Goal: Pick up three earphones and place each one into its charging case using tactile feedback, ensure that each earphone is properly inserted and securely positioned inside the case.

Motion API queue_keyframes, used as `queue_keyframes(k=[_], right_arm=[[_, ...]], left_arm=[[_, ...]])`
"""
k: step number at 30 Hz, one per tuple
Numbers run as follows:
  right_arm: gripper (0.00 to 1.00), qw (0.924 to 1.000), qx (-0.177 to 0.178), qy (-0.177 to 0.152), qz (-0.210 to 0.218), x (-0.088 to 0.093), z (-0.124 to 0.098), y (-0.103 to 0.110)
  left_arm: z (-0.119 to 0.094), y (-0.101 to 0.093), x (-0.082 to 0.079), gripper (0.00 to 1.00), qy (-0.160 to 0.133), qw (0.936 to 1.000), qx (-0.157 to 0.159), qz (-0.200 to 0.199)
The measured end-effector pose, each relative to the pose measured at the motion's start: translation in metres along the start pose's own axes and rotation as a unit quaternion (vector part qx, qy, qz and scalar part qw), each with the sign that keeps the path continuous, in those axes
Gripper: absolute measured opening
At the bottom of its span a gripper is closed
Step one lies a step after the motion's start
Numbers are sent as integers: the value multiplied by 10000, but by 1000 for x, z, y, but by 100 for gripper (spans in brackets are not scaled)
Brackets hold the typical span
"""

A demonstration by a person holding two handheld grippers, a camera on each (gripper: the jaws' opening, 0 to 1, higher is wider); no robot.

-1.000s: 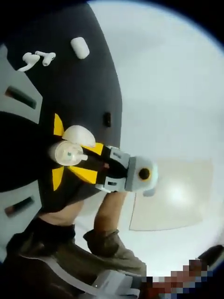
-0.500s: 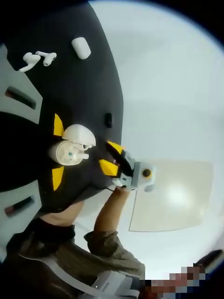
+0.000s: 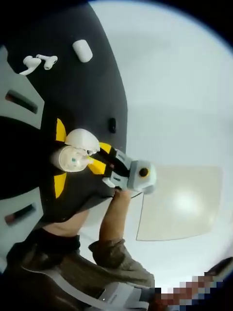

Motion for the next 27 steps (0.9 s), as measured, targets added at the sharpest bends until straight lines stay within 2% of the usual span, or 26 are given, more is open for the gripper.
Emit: queue_keyframes(k=[3, 6, 11, 15, 18, 23, 27], right_arm=[[20, 9987, 292, -354, 232, -13, 7, -17], [20, 9981, 393, -374, 308, -21, 22, -31], [20, 9998, -4, -194, 99, -29, 65, -29], [20, 9990, -351, -238, 165, -36, 86, -29], [20, 9983, -418, -254, 330, -38, 92, -33], [20, 9951, -789, -247, 540, -32, 91, -34], [20, 9956, -830, -107, 431, -25, 90, -31]], left_arm=[[0, 0, 0, 18, -2, 10000, 0, 23], [0, 0, 0, 18, -6, 10000, -2, 58], [0, 0, 0, 18, -15, 9999, -7, 130], [0, 0, 0, 18, -15, 9999, 5, 142], [0, -1, 1, 18, 2, 9998, 26, 176], [2, -2, 1, 18, 5, 9998, 54, 211], [3, -2, 0, 18, 5, 9998, 59, 207]])
Point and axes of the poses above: the point that each gripper's makers call its tool centre point, and the gripper's own axes: z roughly forward along the fingers, y roughly to its left, x roughly out of its underside, the point moved 7 cm from there along -z, roughly backward along the fingers, and after that the axes turned 13 degrees about -z, right-handed, at the moved point
